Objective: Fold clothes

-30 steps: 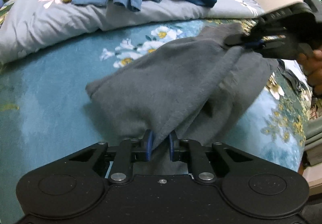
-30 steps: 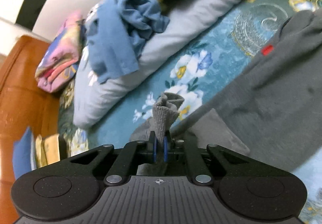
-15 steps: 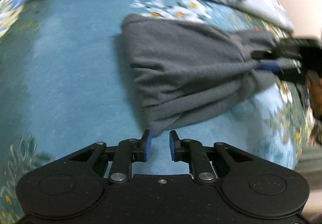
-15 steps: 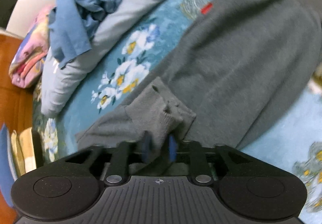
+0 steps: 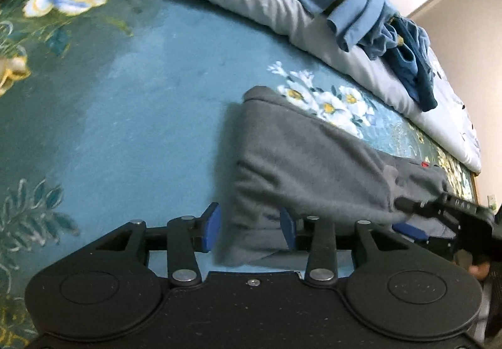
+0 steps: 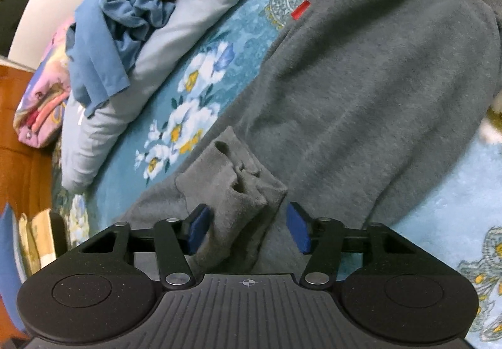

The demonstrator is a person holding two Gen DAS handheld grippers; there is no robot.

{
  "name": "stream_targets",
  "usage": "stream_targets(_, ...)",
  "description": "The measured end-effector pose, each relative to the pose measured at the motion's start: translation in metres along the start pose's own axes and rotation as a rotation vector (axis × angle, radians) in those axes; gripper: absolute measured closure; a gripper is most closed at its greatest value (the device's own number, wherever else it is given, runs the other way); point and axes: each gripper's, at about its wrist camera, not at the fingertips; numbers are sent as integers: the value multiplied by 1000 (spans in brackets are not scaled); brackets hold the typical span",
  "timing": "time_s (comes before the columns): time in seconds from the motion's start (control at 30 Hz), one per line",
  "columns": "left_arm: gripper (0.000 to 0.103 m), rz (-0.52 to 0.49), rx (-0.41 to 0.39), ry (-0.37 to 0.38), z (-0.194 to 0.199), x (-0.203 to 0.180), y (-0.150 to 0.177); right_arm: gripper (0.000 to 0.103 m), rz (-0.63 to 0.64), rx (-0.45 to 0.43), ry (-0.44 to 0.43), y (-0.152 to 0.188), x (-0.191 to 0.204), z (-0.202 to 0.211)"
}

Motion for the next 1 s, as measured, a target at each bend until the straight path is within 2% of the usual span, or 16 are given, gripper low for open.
stream_targets(0.07, 64, -33, -15, 0, -2, -14, -7, 57, -17, -5, -22, -2, -5, 8)
stream_targets(0.17, 60, -102, -39, 28, -11, -43, -22, 53, -40, -65, -58, -8, -14, 35)
stream_targets(0.2, 59, -119, -43, 46, -15, -53, -27, 53, -46, -102, -46, -11, -20, 46)
stream_targets(0.27, 57, -140, -27, 92, -29, -77, -36, 47, -57, -179, -14, -16, -33, 67)
stream_targets(0.33, 54, -162, -11, 138, -44, -102, -45, 35, -122, -258, 26, -28, -57, 85)
stream_targets(0.43, 53, -239, -3, 180, -64, -143, -55, 32, -264, -347, 47, -49, -99, 105)
stream_targets(0.47, 53, -271, 0, 180, -70, -155, -56, 27, -303, -364, 42, -56, -112, 109)
stream_targets(0.5, 53, -286, 9, 179, -77, -163, -55, 17, -339, -381, 36, -64, -124, 112)
stream_targets(0.57, 53, -316, 29, 176, -91, -180, -54, 15, -379, -391, 11, -80, -145, 114)
stream_targets(0.63, 53, -308, 59, 141, -105, -185, -49, 14, -393, -392, -10, -93, -159, 112)
stream_targets(0.77, 53, -270, 115, 89, -126, -182, -40, 14, -370, -368, -36, -115, -173, 100)
stream_targets(1.0, 46, -233, 143, 46, -142, -184, -39, 13, -365, -335, -139, -135, -186, 80)
Point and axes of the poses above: each gripper's, at about its wrist camera, not at the fingertips, and z roughly against the way its jaws point, x to its left, y to its underside, and after that the axes turned 15 degrees about -z, right-handed
